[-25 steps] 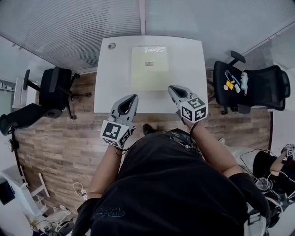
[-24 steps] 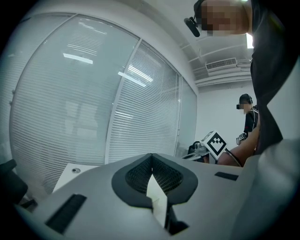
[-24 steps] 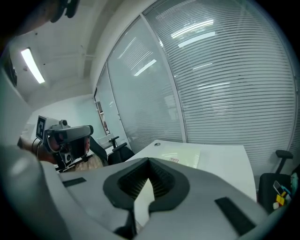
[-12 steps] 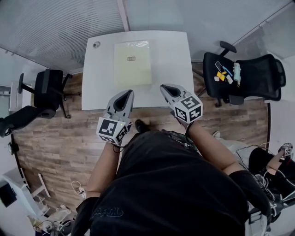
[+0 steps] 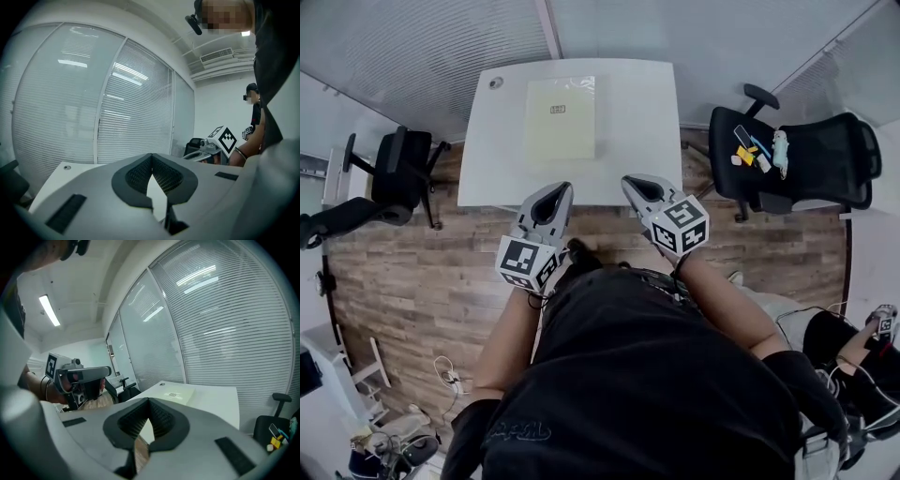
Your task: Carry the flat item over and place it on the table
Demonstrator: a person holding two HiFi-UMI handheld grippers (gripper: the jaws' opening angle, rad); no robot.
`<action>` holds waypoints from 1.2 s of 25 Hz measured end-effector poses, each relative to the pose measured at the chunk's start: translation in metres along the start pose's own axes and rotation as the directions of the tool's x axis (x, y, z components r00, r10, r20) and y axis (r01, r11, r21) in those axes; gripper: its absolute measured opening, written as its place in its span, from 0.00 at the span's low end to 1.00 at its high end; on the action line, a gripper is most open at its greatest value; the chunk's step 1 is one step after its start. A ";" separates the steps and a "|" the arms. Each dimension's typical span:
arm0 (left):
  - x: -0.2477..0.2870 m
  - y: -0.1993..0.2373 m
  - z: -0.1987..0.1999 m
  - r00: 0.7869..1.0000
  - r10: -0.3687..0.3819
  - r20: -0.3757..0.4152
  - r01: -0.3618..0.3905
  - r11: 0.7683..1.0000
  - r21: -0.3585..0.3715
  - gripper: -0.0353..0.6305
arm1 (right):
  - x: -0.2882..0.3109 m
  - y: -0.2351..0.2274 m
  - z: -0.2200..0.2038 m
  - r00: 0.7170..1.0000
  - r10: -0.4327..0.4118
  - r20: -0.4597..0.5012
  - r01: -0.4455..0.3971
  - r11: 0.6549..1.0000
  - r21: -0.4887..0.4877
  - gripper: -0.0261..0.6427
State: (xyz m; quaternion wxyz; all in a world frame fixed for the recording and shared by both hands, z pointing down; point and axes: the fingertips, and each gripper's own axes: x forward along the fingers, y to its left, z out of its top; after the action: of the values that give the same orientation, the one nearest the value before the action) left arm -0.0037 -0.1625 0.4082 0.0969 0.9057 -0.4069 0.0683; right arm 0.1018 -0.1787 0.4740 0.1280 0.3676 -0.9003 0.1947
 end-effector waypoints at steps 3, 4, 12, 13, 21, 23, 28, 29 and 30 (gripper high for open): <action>-0.009 -0.018 -0.007 0.999 0.033 -0.008 -0.033 0.999 0.000 0.07 | -0.017 0.009 -0.012 1.000 0.024 -0.004 -0.024 1.000 -0.007 0.07; -0.012 -0.024 -0.010 0.999 0.044 -0.015 -0.044 0.999 0.002 0.07 | -0.023 0.012 -0.016 1.000 0.031 -0.005 -0.031 0.999 -0.013 0.07; -0.043 -0.055 -0.029 0.993 0.109 -0.048 -0.109 0.994 0.009 0.07 | -0.050 0.029 -0.038 0.997 0.077 0.001 -0.077 0.997 0.011 0.07; -0.047 -0.055 -0.029 0.992 0.118 -0.050 -0.117 0.993 0.012 0.07 | -0.052 0.032 -0.037 0.997 0.083 0.007 -0.083 0.996 0.014 0.07; -0.068 -0.055 -0.027 0.990 0.137 -0.037 -0.137 0.991 0.006 0.07 | -0.057 0.055 -0.023 0.993 0.114 0.039 -0.115 0.993 0.012 0.07; -0.074 -0.055 -0.028 0.991 0.132 -0.038 -0.132 0.991 0.008 0.07 | -0.057 0.064 -0.023 0.992 0.118 0.035 -0.119 0.993 0.001 0.07; -0.098 -0.052 -0.031 0.992 0.119 -0.042 -0.119 0.993 0.005 0.07 | -0.058 0.088 -0.021 0.993 0.110 0.039 -0.109 0.994 -0.013 0.07; -0.103 -0.052 -0.032 0.992 0.117 -0.041 -0.117 0.993 0.003 0.07 | -0.059 0.092 -0.021 0.993 0.109 0.041 -0.109 0.994 -0.017 0.07; -0.109 -0.053 -0.034 0.993 0.113 -0.043 -0.114 0.994 0.001 0.07 | -0.060 0.097 -0.023 0.993 0.108 0.040 -0.108 0.994 -0.021 0.07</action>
State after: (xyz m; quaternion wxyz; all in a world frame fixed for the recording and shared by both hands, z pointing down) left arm -0.0372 -0.0417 0.4129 0.1025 0.8794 -0.4557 0.0927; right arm 0.0764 -0.0682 0.4470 0.1022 0.3211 -0.9231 0.1851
